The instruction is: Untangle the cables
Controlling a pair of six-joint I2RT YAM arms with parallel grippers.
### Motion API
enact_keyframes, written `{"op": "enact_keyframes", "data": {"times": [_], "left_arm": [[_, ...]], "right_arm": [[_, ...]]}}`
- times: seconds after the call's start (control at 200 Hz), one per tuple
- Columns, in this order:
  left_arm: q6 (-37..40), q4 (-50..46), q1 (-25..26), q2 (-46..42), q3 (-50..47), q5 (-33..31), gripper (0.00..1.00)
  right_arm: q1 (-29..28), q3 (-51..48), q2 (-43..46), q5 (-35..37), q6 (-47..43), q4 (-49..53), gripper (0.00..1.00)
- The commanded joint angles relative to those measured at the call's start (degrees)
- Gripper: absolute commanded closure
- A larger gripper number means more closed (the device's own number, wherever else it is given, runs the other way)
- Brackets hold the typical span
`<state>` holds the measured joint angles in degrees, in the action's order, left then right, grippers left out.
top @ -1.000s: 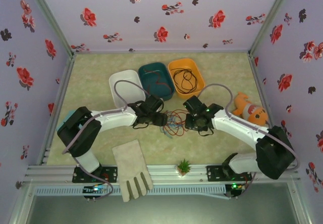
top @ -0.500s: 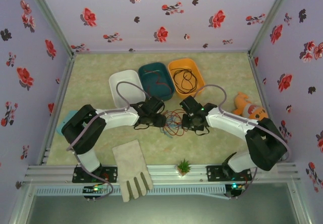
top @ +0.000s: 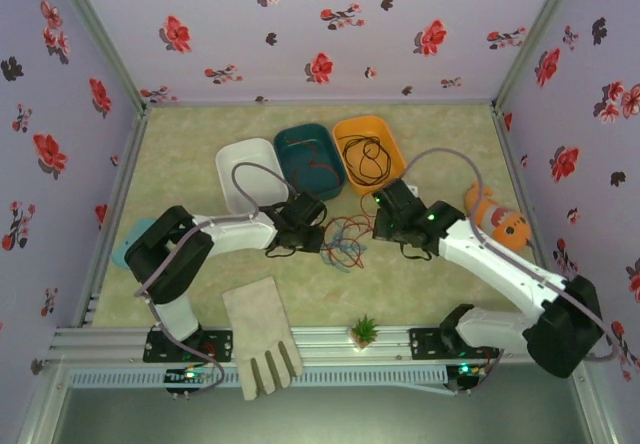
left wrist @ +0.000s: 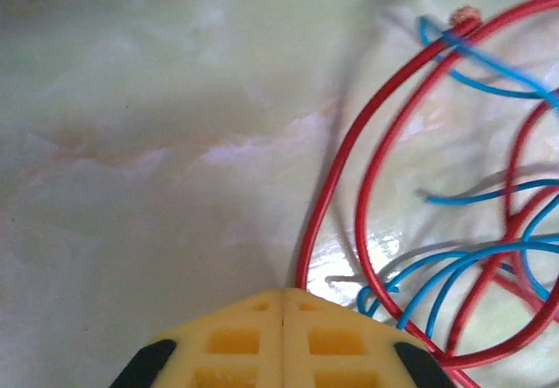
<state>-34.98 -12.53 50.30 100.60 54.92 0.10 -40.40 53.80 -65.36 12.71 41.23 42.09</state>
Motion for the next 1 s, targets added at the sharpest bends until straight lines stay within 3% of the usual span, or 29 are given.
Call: {"op": "enact_keyframes", "data": {"times": [0.0, 0.425, 0.805, 0.995], "left_arm": [[0.5, -2.2, -0.1, 1.7, 1.3, -0.1, 0.97], [0.7, -2.3, -0.1, 1.2, 0.6, -0.2, 0.99], [0.1, -0.1, -0.1, -2.4, -1.4, -0.1, 0.98], [0.8, 0.9, -0.2, -6.3, -1.9, 0.0, 0.9]], "right_arm": [[-0.1, 3.5, 2.1, 3.1, -3.2, 3.6, 0.97], [0.0, 15.2, 4.8, 9.3, -10.5, 8.7, 0.96], [0.0, 20.0, 4.9, 1.0, -17.5, 4.2, 0.95], [0.0, 19.1, 5.7, -4.0, -20.4, -0.8, 0.95]]}}
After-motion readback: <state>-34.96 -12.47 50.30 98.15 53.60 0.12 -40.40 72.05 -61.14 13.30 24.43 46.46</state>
